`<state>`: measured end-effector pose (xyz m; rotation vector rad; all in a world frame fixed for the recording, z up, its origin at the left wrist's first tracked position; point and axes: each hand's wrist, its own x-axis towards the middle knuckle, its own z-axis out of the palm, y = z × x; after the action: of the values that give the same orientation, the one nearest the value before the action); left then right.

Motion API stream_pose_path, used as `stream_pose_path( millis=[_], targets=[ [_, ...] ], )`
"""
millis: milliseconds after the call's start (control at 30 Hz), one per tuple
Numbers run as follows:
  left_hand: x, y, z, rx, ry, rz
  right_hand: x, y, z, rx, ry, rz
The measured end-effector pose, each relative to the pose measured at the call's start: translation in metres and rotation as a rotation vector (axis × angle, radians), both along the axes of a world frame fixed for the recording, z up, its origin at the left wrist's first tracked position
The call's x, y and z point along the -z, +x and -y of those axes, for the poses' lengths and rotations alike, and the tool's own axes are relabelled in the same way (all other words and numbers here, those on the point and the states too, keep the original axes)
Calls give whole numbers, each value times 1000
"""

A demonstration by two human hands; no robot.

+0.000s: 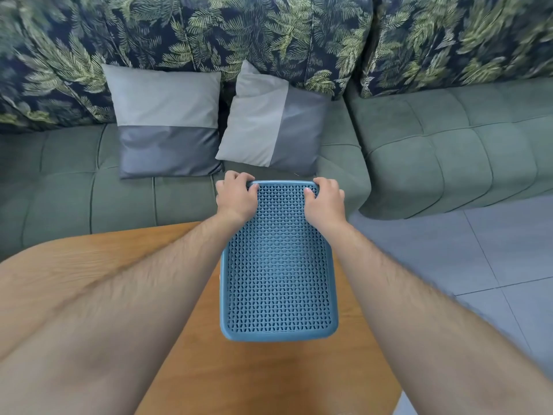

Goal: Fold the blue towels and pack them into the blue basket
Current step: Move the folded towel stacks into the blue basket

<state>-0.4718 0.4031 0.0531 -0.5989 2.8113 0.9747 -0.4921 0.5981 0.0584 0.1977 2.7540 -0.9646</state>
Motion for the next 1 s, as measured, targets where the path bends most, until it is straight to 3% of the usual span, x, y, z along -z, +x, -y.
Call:
stream_pose_path(
  millis=[233, 367, 533, 733, 833, 1000],
  targets=[
    [8, 0, -1, 126, -173, -8, 17, -2, 1, 16, -48, 32],
    [16, 8, -7, 176, -323, -37, 20, 5, 5, -45, 84, -3],
    [17, 0, -4, 179, -298, 25, 21, -11, 7, -155, 181, -31],
    [30, 0, -5, 184, -372, -50, 35, -14, 21, -138, 333, -175],
    [35, 2, -6, 195, -414, -110, 38, -13, 22, -145, 383, -143],
    [19, 24, -24, 312, -403, 12, 27, -9, 22, -153, 425, -54]
  ],
)
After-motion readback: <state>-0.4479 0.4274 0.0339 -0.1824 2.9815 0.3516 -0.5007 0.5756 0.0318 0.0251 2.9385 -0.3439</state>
